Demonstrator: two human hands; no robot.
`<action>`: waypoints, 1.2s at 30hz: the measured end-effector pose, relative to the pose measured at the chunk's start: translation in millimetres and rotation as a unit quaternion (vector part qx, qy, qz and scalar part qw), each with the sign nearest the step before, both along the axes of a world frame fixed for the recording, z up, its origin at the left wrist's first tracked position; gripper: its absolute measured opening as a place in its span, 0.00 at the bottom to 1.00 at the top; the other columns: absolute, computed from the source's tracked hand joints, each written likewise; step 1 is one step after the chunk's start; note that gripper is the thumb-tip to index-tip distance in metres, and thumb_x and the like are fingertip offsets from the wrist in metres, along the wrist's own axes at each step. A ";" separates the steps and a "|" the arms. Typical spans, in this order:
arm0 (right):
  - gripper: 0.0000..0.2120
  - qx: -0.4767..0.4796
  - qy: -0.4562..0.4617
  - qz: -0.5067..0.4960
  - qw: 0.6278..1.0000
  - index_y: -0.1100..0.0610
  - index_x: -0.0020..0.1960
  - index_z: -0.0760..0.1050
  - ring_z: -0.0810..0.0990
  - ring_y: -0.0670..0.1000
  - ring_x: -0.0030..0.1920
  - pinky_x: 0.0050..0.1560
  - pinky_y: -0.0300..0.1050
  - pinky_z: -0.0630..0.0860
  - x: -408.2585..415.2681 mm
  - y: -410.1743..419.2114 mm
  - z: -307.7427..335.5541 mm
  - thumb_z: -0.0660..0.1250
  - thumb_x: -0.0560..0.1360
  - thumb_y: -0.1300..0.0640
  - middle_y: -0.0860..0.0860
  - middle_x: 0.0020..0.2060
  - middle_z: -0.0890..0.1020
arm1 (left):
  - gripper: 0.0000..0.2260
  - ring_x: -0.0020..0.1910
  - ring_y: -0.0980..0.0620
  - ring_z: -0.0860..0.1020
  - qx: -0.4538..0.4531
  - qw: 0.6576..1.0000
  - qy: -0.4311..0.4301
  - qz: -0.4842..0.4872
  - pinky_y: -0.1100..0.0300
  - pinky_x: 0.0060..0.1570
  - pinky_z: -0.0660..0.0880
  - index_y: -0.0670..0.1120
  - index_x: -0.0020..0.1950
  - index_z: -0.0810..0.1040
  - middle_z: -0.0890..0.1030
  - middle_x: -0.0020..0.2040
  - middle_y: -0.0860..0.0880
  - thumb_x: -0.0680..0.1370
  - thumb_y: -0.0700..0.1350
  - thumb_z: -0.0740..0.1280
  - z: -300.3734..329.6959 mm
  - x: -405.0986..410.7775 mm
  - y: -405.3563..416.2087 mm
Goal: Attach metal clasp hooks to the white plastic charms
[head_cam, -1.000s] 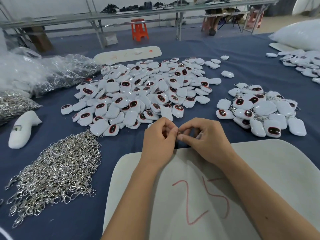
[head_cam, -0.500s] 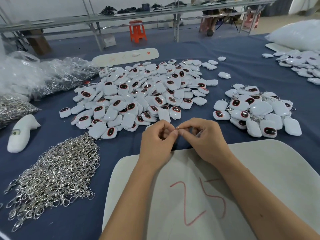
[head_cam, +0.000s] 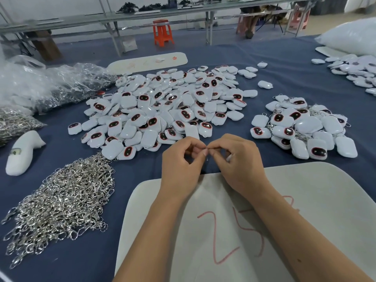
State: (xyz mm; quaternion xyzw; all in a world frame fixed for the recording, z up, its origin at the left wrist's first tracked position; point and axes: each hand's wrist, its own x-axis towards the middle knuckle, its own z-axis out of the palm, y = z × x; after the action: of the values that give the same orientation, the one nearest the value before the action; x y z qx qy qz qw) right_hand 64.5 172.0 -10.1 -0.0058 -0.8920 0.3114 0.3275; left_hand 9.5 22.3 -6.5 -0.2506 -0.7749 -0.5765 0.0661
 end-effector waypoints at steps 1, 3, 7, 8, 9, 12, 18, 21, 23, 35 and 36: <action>0.07 -0.003 0.001 -0.001 1.000 0.49 0.45 0.85 0.78 0.46 0.37 0.39 0.49 0.77 0.9 -0.1 0.3 0.74 0.75 0.61 0.42 0.38 0.81 | 0.06 0.40 0.53 0.80 0.005 1.000 -0.002 0.002 0.62 0.44 0.77 0.49 0.44 0.82 0.82 0.39 0.56 0.75 0.38 0.74 0.8 1.4 0.1; 0.07 -0.007 0.001 -0.001 1.000 0.49 0.45 0.85 0.79 0.46 0.38 0.40 0.50 0.78 1.7 -0.6 1.4 0.74 0.75 0.62 0.42 0.38 0.81 | 0.06 0.39 0.52 0.80 0.007 1.000 -0.004 -0.004 0.62 0.42 0.76 0.49 0.43 0.82 0.83 0.39 0.55 0.75 0.38 0.74 2.0 2.5 -0.6; 0.08 -0.018 0.003 0.003 1.000 0.51 0.46 0.86 0.78 0.44 0.37 0.39 0.45 0.77 1.8 0.4 3.5 0.74 0.74 0.64 0.42 0.38 0.82 | 0.03 0.38 0.53 0.79 0.008 0.999 -0.023 -0.033 0.62 0.41 0.75 0.49 0.42 0.83 0.82 0.38 0.54 0.75 0.41 0.73 1.2 2.1 -0.8; 0.09 -0.023 0.000 0.003 1.000 0.51 0.46 0.86 0.77 0.43 0.37 0.38 0.42 0.75 1.9 0.8 4.1 0.74 0.74 0.64 0.42 0.38 0.82 | 0.03 0.38 0.53 0.79 0.008 0.999 -0.029 -0.037 0.61 0.40 0.75 0.49 0.43 0.83 0.82 0.38 0.54 0.75 0.42 0.72 1.4 2.2 -0.7; 0.09 -0.026 -0.002 0.003 1.000 0.50 0.46 0.86 0.77 0.42 0.36 0.38 0.39 0.74 2.2 1.1 4.8 0.75 0.75 0.64 0.42 0.38 0.82 | 0.03 0.38 0.53 0.79 0.009 0.999 -0.034 -0.038 0.60 0.40 0.75 0.50 0.43 0.83 0.82 0.38 0.54 0.75 0.42 0.71 1.6 2.1 -0.8; 0.09 -0.033 -0.005 0.004 0.999 0.51 0.45 0.86 0.76 0.40 0.37 0.38 0.34 0.70 2.1 0.9 6.1 0.75 0.75 0.65 0.40 0.37 0.81 | 0.04 0.38 0.50 0.79 0.010 0.998 -0.045 -0.038 0.49 0.41 0.80 0.50 0.44 0.83 0.82 0.37 0.55 0.76 0.41 0.71 1.8 1.5 -1.2; 0.09 -0.057 -0.022 0.024 0.998 0.52 0.45 0.87 0.76 0.43 0.37 0.38 0.32 0.67 4.4 1.3 8.3 0.74 0.75 0.66 0.41 0.36 0.80 | 0.07 0.36 0.52 0.79 0.007 0.996 -0.059 -0.069 0.53 0.41 0.79 0.48 0.44 0.82 0.82 0.36 0.51 0.79 0.38 0.68 1.1 0.4 -1.4; 0.09 -0.060 -0.021 0.030 0.998 0.52 0.45 0.86 0.75 0.45 0.36 0.37 0.33 0.67 5.8 0.7 8.6 0.74 0.75 0.66 0.42 0.36 0.80 | 0.09 0.35 0.56 0.77 -0.009 0.997 -0.041 -0.070 0.61 0.40 0.75 0.48 0.43 0.80 0.80 0.35 0.53 0.81 0.38 0.66 -0.6 1.6 -0.3; 0.09 -0.058 -0.020 0.034 0.998 0.52 0.44 0.86 0.76 0.46 0.36 0.38 0.32 0.67 6.2 1.0 9.2 0.75 0.75 0.66 0.42 0.36 0.80 | 0.10 0.35 0.56 0.76 -0.025 0.997 -0.025 -0.065 0.63 0.39 0.73 0.48 0.43 0.78 0.79 0.35 0.53 0.82 0.37 0.65 -2.8 1.7 2.0; 0.09 -0.142 0.023 0.042 0.989 0.55 0.43 0.85 0.76 0.50 0.36 0.38 0.35 0.69 7.6 -3.6 9.1 0.74 0.76 0.68 0.47 0.38 0.82 | 0.09 0.36 0.56 0.79 0.047 0.999 -0.002 -0.022 0.66 0.40 0.73 0.48 0.44 0.80 0.81 0.35 0.55 0.81 0.38 0.67 1.6 5.2 7.6; 0.09 -0.168 0.020 0.046 0.985 0.54 0.43 0.84 0.75 0.49 0.35 0.38 0.35 0.68 7.8 -4.1 9.3 0.74 0.76 0.68 0.48 0.38 0.82 | 0.08 0.36 0.55 0.79 0.045 0.999 0.010 -0.017 0.66 0.40 0.73 0.48 0.43 0.79 0.81 0.36 0.55 0.82 0.39 0.67 2.5 5.9 8.6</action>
State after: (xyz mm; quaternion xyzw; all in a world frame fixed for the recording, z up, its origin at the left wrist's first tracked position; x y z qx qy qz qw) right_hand 72.3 168.0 -0.8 -0.0132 -0.8198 0.4716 0.3246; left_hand 15.4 30.9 -4.0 -0.2665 -0.7431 -0.6092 0.0749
